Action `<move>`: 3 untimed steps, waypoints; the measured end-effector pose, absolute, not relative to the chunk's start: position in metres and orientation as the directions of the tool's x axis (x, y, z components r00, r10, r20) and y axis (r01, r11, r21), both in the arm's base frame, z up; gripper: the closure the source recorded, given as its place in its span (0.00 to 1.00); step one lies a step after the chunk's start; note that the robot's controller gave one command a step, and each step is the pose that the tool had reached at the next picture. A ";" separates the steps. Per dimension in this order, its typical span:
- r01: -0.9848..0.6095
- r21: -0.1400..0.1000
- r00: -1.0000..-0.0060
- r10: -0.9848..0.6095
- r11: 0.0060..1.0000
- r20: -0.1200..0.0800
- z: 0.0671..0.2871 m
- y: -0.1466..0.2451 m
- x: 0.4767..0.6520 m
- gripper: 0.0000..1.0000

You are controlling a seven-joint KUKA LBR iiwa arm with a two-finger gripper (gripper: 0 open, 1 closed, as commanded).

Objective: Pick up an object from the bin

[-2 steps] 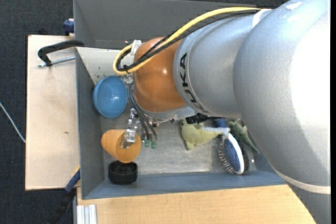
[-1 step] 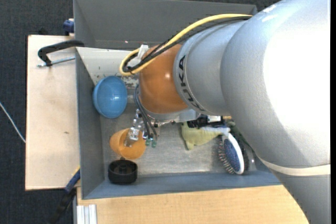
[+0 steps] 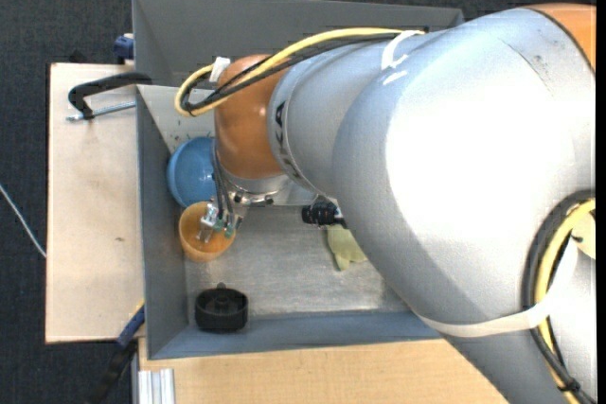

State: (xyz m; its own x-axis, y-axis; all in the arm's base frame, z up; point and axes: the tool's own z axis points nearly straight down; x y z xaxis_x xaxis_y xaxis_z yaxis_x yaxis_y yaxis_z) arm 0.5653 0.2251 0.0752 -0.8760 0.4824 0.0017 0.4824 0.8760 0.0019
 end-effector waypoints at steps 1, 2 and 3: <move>0.460 -0.002 -0.888 0.460 0.888 0.002 0.075 0.226 0.575 1.00; 0.484 0.000 -0.875 0.484 0.875 0.000 0.078 0.226 0.575 1.00; 0.484 0.001 -0.875 0.484 0.875 -0.001 0.076 0.227 0.575 0.00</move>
Offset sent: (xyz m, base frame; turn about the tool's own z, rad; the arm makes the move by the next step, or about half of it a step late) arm 0.0081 0.0005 -0.0052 -0.0226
